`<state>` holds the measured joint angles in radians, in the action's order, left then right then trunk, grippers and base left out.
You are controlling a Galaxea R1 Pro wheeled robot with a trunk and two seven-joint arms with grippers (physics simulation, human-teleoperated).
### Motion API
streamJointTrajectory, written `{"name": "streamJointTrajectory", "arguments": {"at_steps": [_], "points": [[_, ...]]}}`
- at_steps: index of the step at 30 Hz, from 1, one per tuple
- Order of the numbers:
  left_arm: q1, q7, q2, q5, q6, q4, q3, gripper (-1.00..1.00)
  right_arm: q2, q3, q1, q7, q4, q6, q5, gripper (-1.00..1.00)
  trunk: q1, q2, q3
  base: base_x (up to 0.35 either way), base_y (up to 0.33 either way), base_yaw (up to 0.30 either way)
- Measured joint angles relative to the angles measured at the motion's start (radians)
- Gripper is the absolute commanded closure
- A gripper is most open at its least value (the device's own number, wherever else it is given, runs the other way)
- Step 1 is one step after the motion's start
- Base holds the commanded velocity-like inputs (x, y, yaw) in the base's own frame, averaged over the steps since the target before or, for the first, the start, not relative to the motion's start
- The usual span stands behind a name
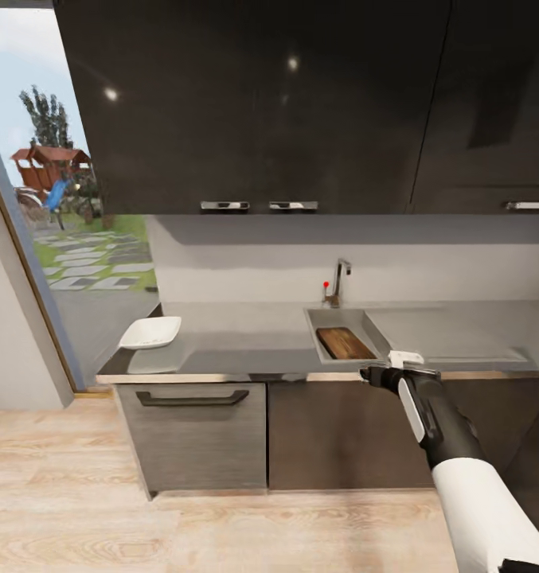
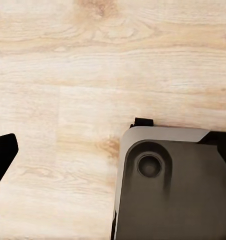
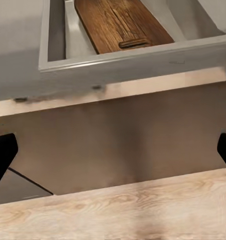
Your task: In the kitchen, take the Vidalia onion out of the sink, dice it on the chopping board with the paring knife, put the diced onion into the bowl on the countertop, then place both the paring knife and the chopping board into the sink.
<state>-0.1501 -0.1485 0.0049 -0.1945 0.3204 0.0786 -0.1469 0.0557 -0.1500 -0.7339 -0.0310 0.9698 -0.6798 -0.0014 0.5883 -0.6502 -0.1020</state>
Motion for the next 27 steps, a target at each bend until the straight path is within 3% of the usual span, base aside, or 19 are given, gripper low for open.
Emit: {"name": "streamJointTrajectory", "arguments": {"at_steps": [4,5,9,10,12,15,17,21,23,27], "points": [[0.0,0.004,0.0,0.002,0.001,-0.002,0.0,-1.0,0.0,0.02,0.0,-0.001,-0.046,0.019,0.003,-1.0,0.0,0.0,0.0,-0.269,0.0,0.0],[0.0,0.003,-0.001,0.002,0.001,-0.003,-0.001,-1.0,0.0,0.029,0.0,-0.002,-0.129,0.099,0.004,-1.0,0.0,0.0,0.0,-0.082,0.0,0.0],[0.0,0.002,-0.003,0.005,0.002,-0.005,0.001,-1.0,0.002,0.033,0.0,-0.002,-0.324,0.295,0.005,-1.0,0.0,0.0,0.0,-0.029,0.0,0.0],[0.0,0.002,-0.009,0.006,0.002,-0.014,0.002,-1.0,0.005,0.035,0.0,-0.002,-0.456,0.447,0.007,-1.0,-0.001,-0.001,0.0,-0.005,0.0,0.0],[0.0,0.002,-0.015,0.007,0.002,-0.043,0.003,-1.0,0.007,0.037,0.0,-0.002,-0.625,0.605,0.009,-1.0,-0.001,0.0,0.0,-0.002,0.0,0.0],[-0.001,-0.015,-0.023,0.01,0.004,-0.16,0.003,-1.0,0.01,0.042,0.018,-0.002,-0.887,0.948,0.034,-1.0,-0.001,0.0,0.0,0.0,0.0,0.0],[-0.001,-0.038,-0.026,0.01,0.004,-0.23,0.004,-1.0,0.003,0.047,0.085,-0.002,-0.926,1.076,0.07,-1.0,-0.001,0.0,0.0,0.0,0.0,0.0],[-0.001,-0.06,-0.015,0.009,0.007,-0.342,0.006,-1.0,-0.035,0.049,0.261,0.0,-0.95,1.294,0.224,-1.0,-0.001,0.0,0.0,0.0,0.0,0.0],[-0.001,-0.062,0.006,0.007,0.012,-0.351,0.005,-1.0,-0.041,0.048,0.29,0.005,-0.952,1.357,0.246,-1.0,-0.001,0.0,0.0,0.0,0.0,0.0],[-0.001,-0.062,0.023,0.007,0.015,-0.353,0.004,-1.0,-0.042,0.047,0.299,0.008,-0.952,1.376,0.252,-1.0,-0.001,0.0,0.0,0.0,0.0,0.0]]}}
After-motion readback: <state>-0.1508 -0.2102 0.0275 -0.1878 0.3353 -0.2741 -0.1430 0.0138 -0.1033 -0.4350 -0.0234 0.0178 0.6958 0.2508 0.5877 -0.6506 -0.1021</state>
